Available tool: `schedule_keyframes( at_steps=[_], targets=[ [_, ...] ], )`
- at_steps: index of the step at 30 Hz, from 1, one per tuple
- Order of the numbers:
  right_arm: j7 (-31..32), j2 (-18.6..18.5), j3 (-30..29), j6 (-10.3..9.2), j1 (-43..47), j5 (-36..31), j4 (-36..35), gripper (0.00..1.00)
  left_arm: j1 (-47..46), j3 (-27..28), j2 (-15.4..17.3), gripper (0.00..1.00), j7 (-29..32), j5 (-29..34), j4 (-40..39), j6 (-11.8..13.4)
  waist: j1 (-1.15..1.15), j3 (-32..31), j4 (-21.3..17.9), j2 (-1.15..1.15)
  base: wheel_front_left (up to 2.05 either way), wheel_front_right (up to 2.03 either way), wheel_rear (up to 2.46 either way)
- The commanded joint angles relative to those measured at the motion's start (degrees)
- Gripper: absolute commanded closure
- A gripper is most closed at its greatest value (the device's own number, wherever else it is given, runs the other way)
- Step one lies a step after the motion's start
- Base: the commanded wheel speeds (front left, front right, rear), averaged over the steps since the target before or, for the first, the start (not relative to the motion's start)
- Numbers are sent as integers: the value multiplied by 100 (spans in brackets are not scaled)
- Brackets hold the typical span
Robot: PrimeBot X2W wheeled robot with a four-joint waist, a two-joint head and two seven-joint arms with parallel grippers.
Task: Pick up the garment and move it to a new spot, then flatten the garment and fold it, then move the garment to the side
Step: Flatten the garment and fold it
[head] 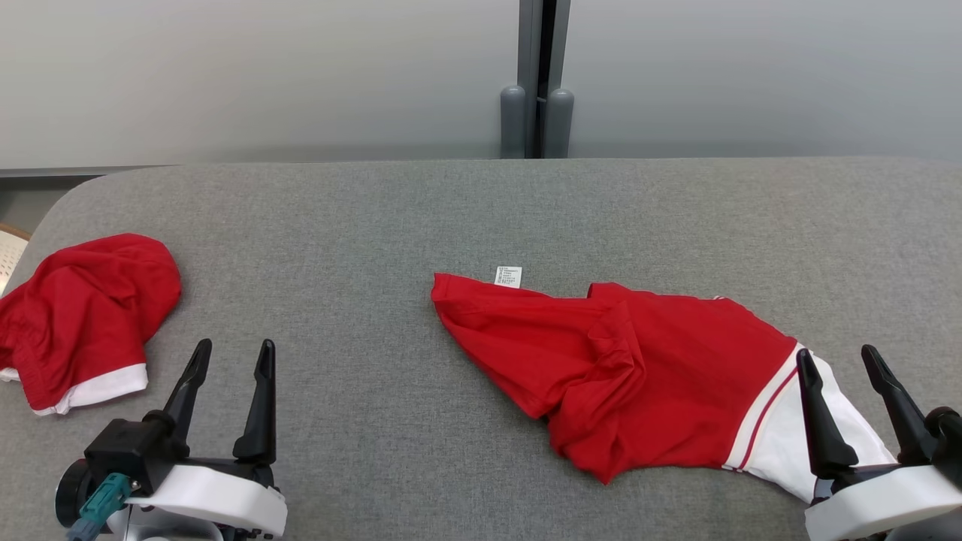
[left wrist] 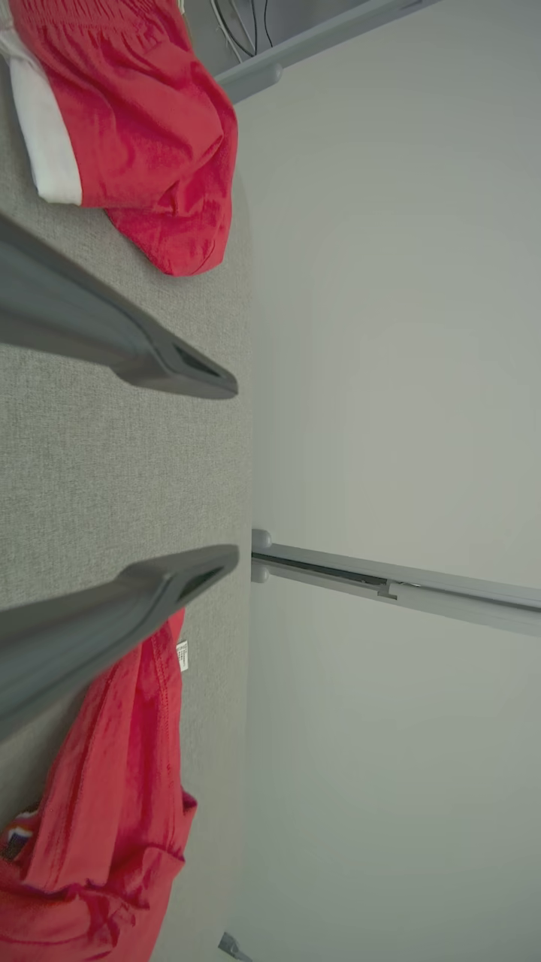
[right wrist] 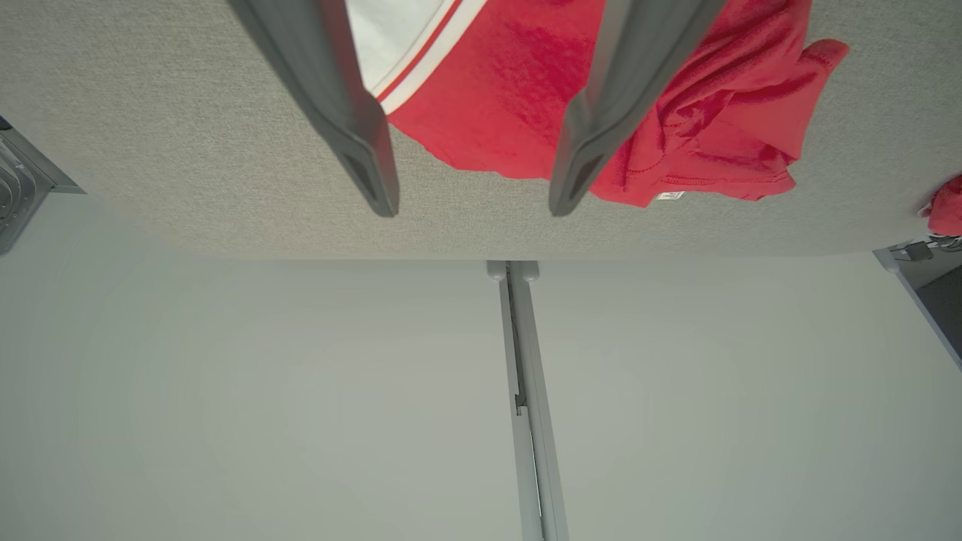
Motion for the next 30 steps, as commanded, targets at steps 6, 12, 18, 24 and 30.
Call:
schedule_keyframes(
  at_steps=[6,12,18,24,30],
  targets=[
    [16,-10,24,-6,-74,27,-38,0,-356,-217,-2,0,185,167,-228,-39,0,160,-27,0,0,0,0],
    [-2,-28,64,-6,-224,34,-10,0,-1243,-929,-355,0,730,294,-141,-542,0,398,-177,0,0,0,0],
    [-61,-16,146,-6,-375,54,69,0,-2108,-1836,-1075,0,1429,232,579,-1224,0,563,-458,0,0,0,0],
    [-156,17,216,-5,-488,83,180,0,-2515,-2213,-1511,0,1849,105,1452,-1561,0,709,-741,0,0,0,0],
    [-272,80,228,-5,-565,109,303,0,-2871,-2355,-1735,0,2122,-22,2369,-1718,0,872,-980,0,0,0,0]
  ],
)
